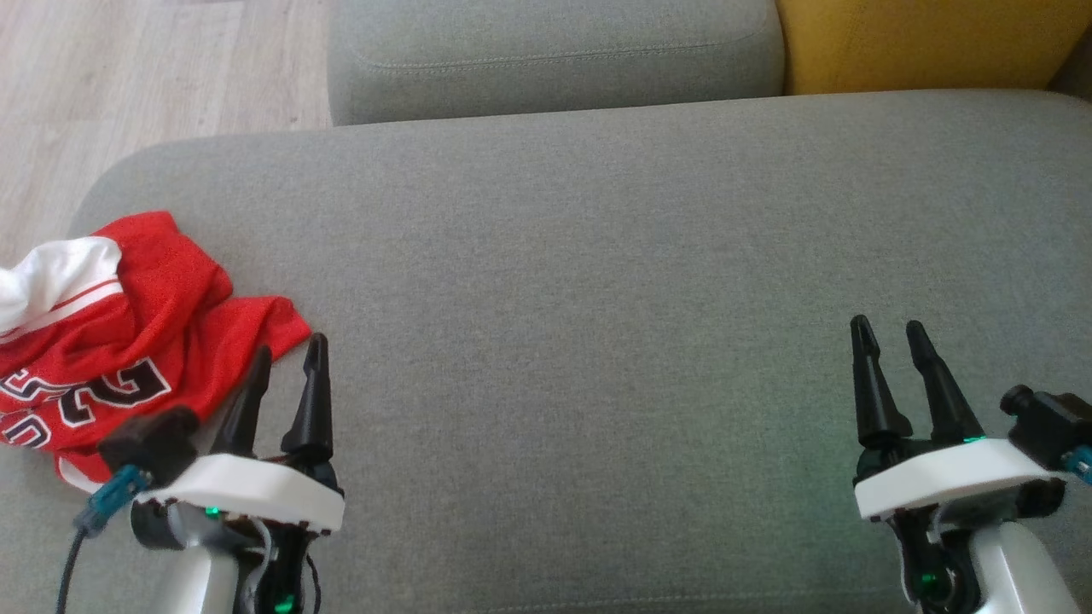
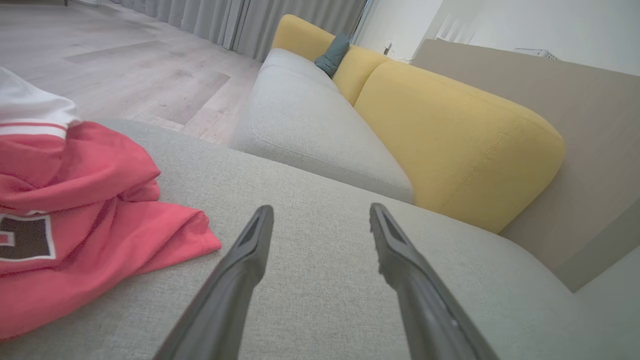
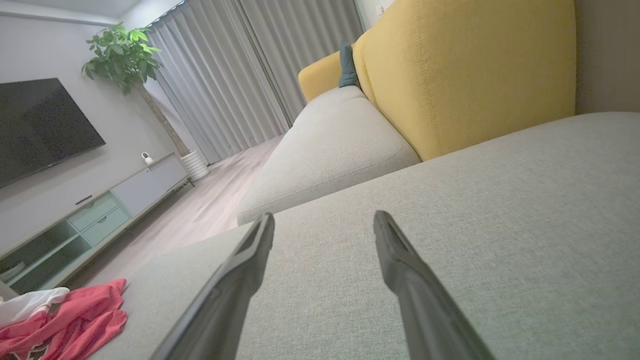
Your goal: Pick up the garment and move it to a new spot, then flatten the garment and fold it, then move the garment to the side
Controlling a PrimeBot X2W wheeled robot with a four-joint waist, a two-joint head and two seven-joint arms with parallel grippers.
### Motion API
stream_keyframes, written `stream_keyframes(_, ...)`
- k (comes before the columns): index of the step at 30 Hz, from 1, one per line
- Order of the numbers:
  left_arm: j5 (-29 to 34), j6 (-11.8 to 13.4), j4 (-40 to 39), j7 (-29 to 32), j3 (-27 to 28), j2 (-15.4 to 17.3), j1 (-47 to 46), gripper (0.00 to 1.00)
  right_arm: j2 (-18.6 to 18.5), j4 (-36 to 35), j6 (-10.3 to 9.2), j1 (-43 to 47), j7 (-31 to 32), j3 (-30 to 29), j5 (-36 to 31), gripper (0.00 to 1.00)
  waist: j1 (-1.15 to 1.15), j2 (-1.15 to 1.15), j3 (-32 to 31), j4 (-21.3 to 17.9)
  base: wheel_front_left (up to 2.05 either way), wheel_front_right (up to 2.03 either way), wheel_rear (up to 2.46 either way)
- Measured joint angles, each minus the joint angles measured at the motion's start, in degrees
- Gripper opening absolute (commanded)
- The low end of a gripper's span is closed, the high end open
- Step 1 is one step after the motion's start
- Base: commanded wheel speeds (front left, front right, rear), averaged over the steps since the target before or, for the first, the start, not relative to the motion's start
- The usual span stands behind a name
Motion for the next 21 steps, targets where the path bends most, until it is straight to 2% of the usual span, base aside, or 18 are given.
stream_keyframes(21, 13.39, 2.55, -0.23, -3.96, -2.25, 0.92, 0.30, 1.00, 0.35, -0.24, 0.00, 0.49, -2.50, 0.66, -14.59, 1.00, 0.00, 0.00, -0.29, -0.01, 0.00, 0.00, 0.00)
